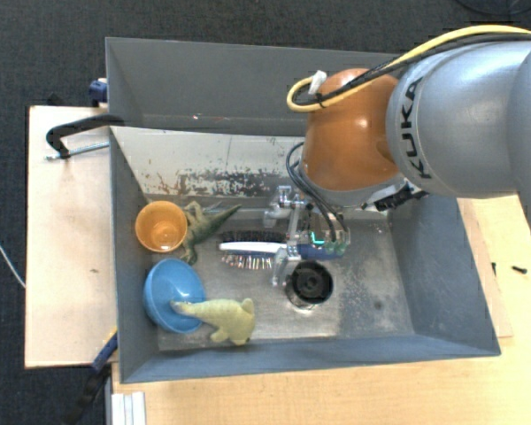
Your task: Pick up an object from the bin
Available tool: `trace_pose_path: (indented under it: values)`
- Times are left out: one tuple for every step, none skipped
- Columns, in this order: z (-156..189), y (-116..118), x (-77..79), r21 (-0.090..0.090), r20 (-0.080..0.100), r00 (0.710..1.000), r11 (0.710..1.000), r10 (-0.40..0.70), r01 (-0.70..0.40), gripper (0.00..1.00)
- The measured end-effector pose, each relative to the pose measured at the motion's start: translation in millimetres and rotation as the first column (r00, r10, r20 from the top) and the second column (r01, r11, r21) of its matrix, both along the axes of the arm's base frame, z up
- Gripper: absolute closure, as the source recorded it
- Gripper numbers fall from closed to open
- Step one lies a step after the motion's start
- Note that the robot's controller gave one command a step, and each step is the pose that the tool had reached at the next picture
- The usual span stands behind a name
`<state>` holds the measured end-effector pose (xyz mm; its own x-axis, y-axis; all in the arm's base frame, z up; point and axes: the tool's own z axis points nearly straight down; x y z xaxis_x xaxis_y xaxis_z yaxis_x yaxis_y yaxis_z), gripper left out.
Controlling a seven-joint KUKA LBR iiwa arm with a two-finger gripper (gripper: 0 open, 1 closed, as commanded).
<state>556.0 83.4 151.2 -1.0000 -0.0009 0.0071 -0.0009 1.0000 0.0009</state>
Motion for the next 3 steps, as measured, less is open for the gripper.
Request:
trace_pose_path:
  values:
    - [-71.7,10.4,5.1,0.0,0.004,1.0,1.0,0.006,-0.006,0.0]
    - [-67.3,9.2,6.8,0.0,0.01,1.0,1.0,0.004,-0.004,1.0]
    - [92.3,10.7,10.1,0.001,0.021,0.998,0.998,0.06,-0.06,1.0]
